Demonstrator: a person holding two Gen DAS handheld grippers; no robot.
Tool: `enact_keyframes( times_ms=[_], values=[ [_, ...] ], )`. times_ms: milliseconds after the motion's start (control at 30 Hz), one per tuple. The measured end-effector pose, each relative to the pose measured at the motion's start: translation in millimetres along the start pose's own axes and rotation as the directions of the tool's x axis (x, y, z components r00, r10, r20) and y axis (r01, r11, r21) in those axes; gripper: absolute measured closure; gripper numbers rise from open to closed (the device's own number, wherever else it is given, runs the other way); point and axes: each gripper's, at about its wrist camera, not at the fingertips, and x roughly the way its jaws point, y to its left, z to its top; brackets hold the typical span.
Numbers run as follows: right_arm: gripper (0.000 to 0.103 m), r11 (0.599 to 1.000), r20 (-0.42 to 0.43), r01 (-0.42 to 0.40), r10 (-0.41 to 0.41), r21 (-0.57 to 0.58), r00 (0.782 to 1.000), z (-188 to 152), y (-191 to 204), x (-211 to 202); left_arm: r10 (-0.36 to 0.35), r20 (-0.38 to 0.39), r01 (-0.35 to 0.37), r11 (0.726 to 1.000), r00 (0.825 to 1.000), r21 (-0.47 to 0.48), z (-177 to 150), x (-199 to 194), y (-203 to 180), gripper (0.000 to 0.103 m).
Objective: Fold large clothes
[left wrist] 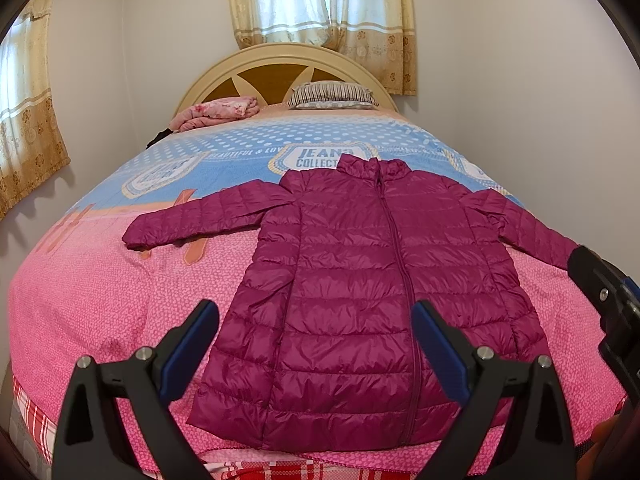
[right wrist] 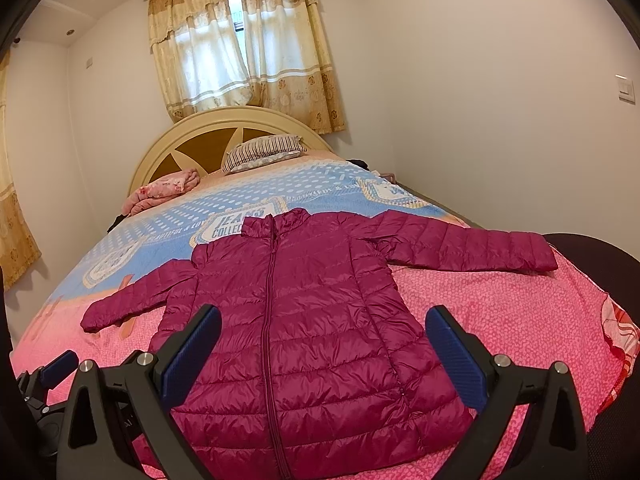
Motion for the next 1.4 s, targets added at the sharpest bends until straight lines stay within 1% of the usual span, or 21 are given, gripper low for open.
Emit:
enact_keyframes(
  times_ms=[1400],
  values=[
    [0.001, 1.0, -0.04, -0.001, 0.001, 0.003, 0.999, -1.2, -2.3, 6.2, -0.001, -0.003, 0.001, 1.0, 1.0, -0.002, -3.1, -1.9, -0.8, 0.004]
  ],
)
